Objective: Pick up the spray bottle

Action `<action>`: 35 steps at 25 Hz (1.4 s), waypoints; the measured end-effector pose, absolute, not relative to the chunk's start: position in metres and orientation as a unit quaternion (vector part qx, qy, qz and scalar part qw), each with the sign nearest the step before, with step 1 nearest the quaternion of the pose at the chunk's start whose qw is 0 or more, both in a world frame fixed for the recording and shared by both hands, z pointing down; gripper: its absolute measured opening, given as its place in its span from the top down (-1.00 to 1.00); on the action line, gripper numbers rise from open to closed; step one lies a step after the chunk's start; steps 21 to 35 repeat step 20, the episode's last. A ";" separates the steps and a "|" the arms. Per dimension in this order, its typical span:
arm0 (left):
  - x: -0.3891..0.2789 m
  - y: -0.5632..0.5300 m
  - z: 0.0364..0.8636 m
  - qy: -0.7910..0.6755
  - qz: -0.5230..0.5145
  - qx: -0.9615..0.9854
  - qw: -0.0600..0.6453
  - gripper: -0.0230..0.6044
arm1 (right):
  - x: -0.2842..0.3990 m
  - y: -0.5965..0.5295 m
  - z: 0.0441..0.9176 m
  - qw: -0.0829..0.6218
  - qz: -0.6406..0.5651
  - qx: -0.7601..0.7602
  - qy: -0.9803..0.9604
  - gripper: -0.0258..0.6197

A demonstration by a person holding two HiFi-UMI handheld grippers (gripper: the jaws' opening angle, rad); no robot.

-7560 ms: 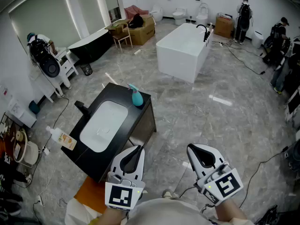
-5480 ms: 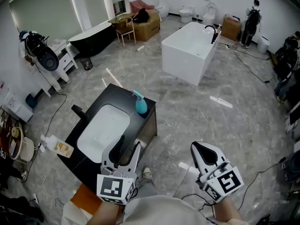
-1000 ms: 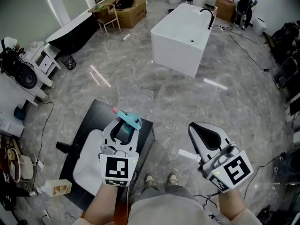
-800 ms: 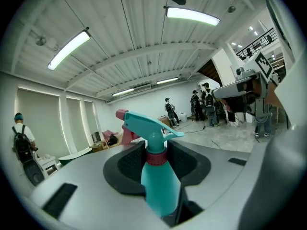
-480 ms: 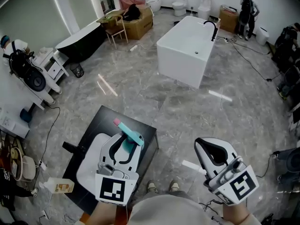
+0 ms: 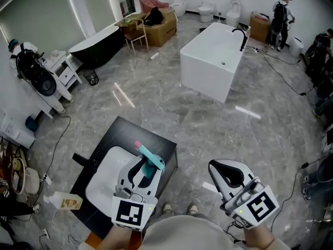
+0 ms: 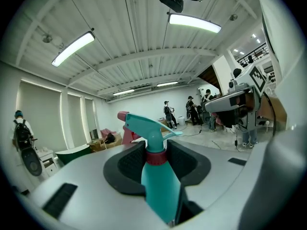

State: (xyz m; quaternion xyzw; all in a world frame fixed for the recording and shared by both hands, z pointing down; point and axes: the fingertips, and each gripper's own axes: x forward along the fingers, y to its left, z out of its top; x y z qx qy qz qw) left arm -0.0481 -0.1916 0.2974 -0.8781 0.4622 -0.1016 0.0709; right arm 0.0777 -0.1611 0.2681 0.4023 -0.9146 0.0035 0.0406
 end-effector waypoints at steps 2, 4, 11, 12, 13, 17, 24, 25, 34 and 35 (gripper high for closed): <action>-0.050 -0.188 0.302 0.464 -0.110 -0.876 0.071 0.44 | 0.069 -0.159 0.274 0.048 0.006 0.394 -0.918 0.83; -0.052 -0.183 0.308 0.461 -0.121 -0.876 0.070 0.44 | 0.061 -0.156 0.280 0.056 0.009 0.386 -0.921 0.83; -0.061 -0.179 0.317 0.471 -0.124 -0.872 0.059 0.44 | 0.045 -0.156 0.285 0.063 0.009 0.367 -0.928 0.83; -0.062 -0.178 0.320 0.470 -0.126 -0.872 0.058 0.44 | 0.044 -0.155 0.286 0.062 0.011 0.366 -0.929 0.83; -0.064 -0.177 0.323 0.469 -0.128 -0.872 0.058 0.44 | 0.043 -0.154 0.286 0.061 0.012 0.365 -0.929 0.83; -0.067 -0.180 0.324 0.471 -0.134 -0.870 0.063 0.44 | 0.041 -0.155 0.285 0.056 0.011 0.364 -0.930 0.83; -0.071 -0.183 0.325 0.477 -0.139 -0.865 0.062 0.44 | 0.039 -0.157 0.284 0.049 0.013 0.364 -0.930 0.83; -0.071 -0.183 0.325 0.477 -0.139 -0.865 0.062 0.44 | 0.039 -0.157 0.284 0.049 0.013 0.364 -0.930 0.83; -0.071 -0.183 0.325 0.477 -0.139 -0.865 0.062 0.44 | 0.039 -0.157 0.284 0.049 0.013 0.364 -0.930 0.83; -0.071 -0.183 0.325 0.477 -0.139 -0.865 0.062 0.44 | 0.039 -0.157 0.284 0.049 0.013 0.364 -0.930 0.83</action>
